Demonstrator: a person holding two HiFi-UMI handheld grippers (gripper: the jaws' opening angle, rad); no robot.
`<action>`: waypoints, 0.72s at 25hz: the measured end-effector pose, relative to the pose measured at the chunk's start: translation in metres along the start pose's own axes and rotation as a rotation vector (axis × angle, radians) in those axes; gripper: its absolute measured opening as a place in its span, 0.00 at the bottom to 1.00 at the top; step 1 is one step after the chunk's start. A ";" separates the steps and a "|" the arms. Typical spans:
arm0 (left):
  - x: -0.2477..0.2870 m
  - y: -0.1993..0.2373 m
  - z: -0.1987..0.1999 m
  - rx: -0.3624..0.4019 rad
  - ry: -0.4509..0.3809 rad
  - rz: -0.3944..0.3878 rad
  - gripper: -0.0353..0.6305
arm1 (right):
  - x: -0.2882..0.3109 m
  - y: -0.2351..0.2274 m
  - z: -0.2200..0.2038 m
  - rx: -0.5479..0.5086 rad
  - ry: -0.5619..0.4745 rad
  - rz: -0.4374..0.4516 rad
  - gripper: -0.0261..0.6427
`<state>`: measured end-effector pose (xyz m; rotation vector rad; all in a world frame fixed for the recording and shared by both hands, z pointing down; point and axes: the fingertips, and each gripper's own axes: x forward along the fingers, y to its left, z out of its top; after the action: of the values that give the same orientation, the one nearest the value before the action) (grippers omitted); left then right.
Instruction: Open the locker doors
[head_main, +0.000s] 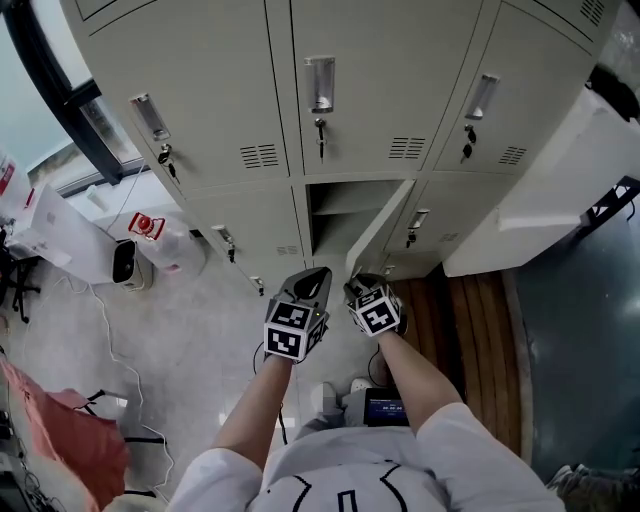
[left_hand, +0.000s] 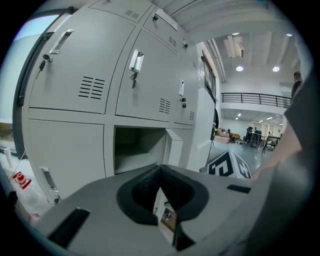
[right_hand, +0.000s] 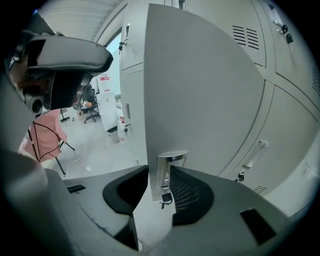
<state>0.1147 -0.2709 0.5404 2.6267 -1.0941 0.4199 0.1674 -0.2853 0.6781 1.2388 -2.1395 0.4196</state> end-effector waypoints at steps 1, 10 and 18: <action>0.002 -0.005 0.000 0.004 0.005 -0.005 0.08 | -0.004 -0.002 -0.005 0.001 0.002 0.002 0.23; 0.014 -0.048 0.004 0.024 0.019 -0.040 0.08 | -0.048 -0.023 -0.047 -0.034 0.066 0.025 0.23; 0.030 -0.085 0.012 0.066 0.032 -0.087 0.08 | -0.076 -0.055 -0.083 0.018 0.083 0.016 0.18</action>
<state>0.1976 -0.2366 0.5292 2.7031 -0.9681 0.4851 0.2716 -0.2170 0.6891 1.1939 -2.0813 0.4903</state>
